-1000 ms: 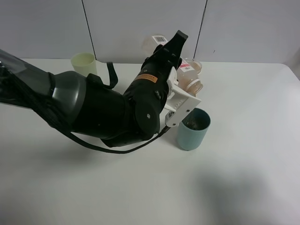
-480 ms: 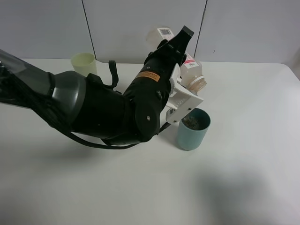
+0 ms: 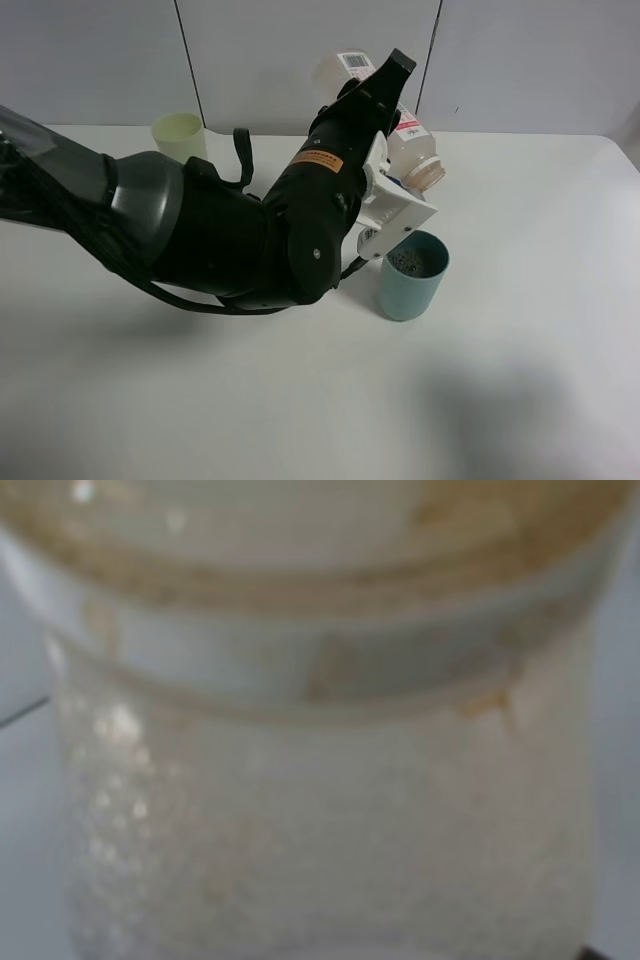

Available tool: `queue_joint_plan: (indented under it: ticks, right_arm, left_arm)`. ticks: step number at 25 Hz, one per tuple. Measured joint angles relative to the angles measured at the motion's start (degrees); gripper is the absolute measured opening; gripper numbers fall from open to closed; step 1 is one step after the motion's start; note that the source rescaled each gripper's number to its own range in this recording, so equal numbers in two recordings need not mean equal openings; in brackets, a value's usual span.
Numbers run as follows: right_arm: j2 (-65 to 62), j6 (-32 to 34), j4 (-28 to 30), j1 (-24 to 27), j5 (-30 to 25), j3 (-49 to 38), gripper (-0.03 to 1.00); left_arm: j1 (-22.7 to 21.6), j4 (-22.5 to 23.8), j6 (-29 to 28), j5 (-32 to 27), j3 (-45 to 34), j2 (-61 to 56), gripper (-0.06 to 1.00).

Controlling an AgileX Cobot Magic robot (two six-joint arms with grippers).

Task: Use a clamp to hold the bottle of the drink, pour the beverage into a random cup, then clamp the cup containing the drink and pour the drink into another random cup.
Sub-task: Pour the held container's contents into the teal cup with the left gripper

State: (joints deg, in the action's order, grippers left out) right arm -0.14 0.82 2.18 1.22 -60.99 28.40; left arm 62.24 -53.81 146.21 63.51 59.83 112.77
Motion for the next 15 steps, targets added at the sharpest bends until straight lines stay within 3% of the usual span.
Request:
queue_joint_plan:
  ticks: [8,15]
  right_arm:
    - [0.0,0.0,0.0,0.0,0.0,0.0,1.00]
    - [0.0,0.0,0.0,0.0,0.0,0.0,1.00]
  left_arm:
    - [0.0,-7.9,-15.2,-11.2,0.0,-2.3,0.00]
    - [-3.1,-7.8,-33.9,-23.9,0.0,-8.5,0.00]
